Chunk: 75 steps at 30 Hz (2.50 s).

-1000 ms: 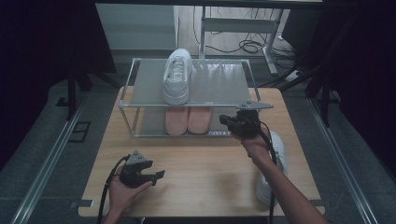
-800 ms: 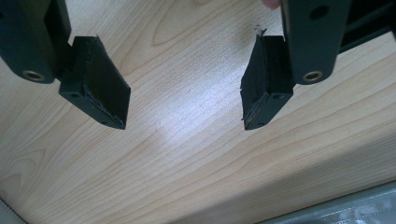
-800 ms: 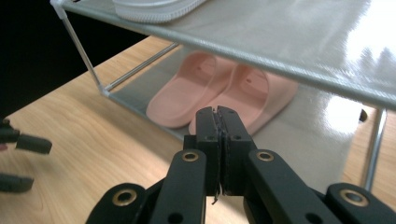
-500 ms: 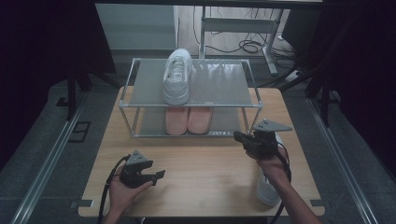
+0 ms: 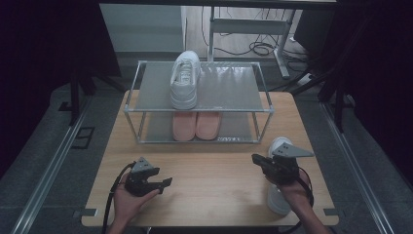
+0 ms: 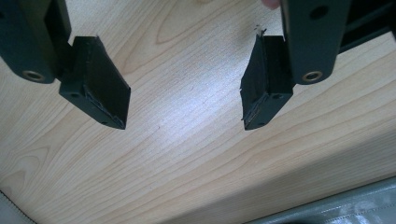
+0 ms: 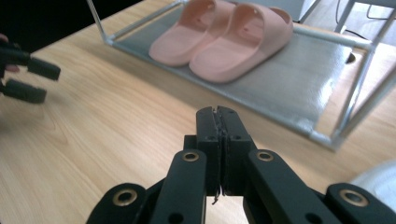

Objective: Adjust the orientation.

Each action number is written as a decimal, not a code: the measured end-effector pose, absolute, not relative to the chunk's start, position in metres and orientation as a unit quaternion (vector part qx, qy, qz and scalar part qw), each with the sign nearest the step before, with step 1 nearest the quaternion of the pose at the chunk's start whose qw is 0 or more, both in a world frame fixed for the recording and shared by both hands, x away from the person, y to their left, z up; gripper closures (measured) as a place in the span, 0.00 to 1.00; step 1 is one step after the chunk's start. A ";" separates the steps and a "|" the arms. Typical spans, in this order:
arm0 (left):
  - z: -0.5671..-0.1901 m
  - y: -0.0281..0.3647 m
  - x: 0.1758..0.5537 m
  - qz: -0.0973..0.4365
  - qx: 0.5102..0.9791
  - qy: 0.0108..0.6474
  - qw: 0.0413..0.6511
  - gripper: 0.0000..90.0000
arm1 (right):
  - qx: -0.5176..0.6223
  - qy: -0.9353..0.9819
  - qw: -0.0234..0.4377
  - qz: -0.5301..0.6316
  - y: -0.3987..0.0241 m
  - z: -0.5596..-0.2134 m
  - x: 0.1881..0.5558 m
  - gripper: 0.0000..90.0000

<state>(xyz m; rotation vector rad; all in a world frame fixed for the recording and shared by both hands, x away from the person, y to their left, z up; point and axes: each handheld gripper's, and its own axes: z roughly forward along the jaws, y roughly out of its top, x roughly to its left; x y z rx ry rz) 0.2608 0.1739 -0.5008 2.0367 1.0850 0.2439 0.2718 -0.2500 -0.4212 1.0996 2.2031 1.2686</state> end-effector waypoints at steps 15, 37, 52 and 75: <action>-0.500 0.172 0.260 0.097 0.805 0.428 0.399 0.37 | 0.411 0.792 0.175 0.415 -0.280 -0.453 0.224 0.98; -0.502 0.173 0.261 0.094 0.805 0.431 0.397 0.37 | 0.411 0.810 0.191 0.373 -0.286 -0.467 0.193 1.00; -0.503 0.174 0.262 0.094 0.805 0.432 0.396 0.37 | 0.421 0.808 0.213 0.353 -0.309 -0.467 0.181 1.00; -0.505 0.171 0.262 0.092 0.807 0.430 0.394 0.37 | 0.449 0.806 0.235 0.307 -0.356 -0.463 0.173 1.00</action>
